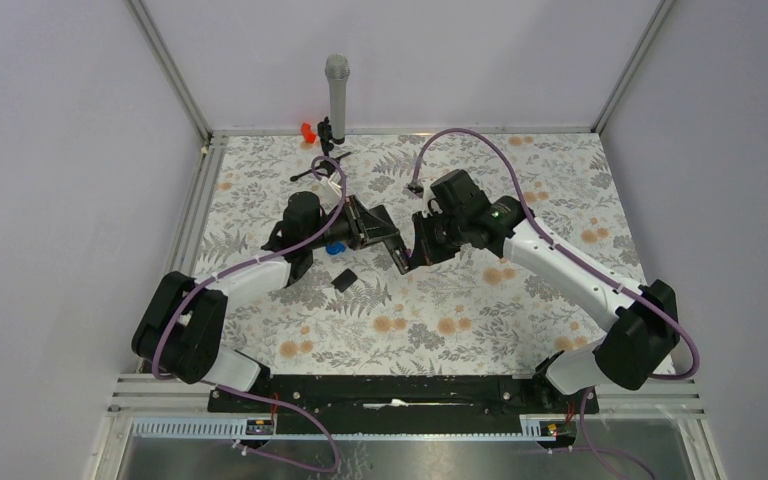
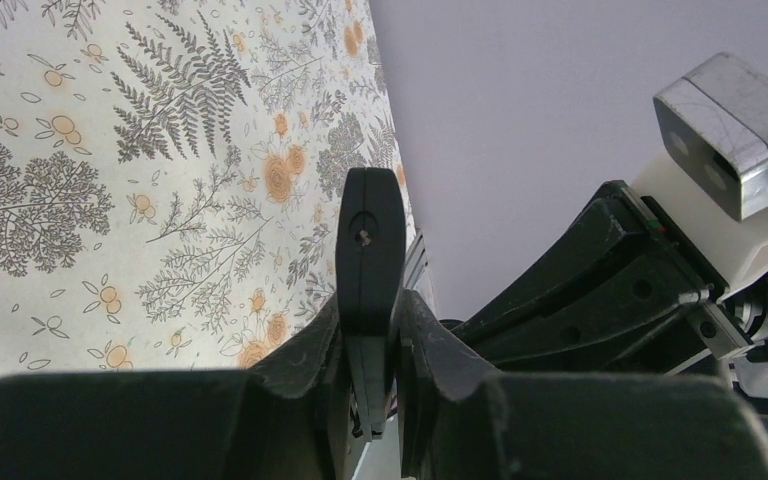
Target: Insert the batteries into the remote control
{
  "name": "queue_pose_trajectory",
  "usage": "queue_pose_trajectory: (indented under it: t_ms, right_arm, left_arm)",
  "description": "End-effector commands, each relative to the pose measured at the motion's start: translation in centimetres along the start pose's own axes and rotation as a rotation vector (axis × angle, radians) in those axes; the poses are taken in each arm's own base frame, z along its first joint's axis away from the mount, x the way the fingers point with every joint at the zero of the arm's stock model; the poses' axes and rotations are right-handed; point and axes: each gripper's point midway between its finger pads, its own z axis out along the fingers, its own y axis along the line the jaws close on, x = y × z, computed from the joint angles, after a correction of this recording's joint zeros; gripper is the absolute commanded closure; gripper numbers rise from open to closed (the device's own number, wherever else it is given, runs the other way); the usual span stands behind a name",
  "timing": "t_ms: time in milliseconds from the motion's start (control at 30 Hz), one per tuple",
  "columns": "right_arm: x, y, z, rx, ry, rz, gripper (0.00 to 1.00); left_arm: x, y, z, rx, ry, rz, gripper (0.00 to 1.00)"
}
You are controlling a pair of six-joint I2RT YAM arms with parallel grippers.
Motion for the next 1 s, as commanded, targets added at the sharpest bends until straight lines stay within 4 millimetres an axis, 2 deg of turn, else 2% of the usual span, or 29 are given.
queue_pose_trajectory:
  t_ms: [0, 267, 367, 600, 800, 967]
  right_arm:
    - [-1.1, 0.3, -0.6, 0.027, -0.022, -0.023, 1.00]
    - [-1.3, 0.5, -0.1, 0.018, -0.009, -0.037, 0.95]
    - [-1.3, 0.7, -0.2, 0.010, -0.008, -0.045, 0.90]
    - [-1.3, 0.9, -0.3, -0.003, -0.011, -0.055, 0.88]
    - [-1.7, 0.6, -0.9, 0.021, -0.037, -0.066, 0.74]
    - [-2.3, 1.4, -1.4, -0.009, -0.077, -0.068, 0.69]
  left_arm:
    - [-0.4, -2.0, 0.1, 0.085, -0.014, 0.053, 1.00]
    - [-0.6, -2.6, 0.4, 0.116, -0.007, 0.022, 1.00]
    - [-0.7, -2.8, 0.5, 0.130, -0.008, 0.014, 1.00]
    - [-0.7, -2.9, 0.6, 0.134, -0.008, 0.009, 1.00]
    - [-0.8, -3.0, 0.6, 0.132, -0.008, 0.018, 1.00]
    - [-0.9, -3.0, 0.6, 0.132, -0.009, 0.020, 1.00]
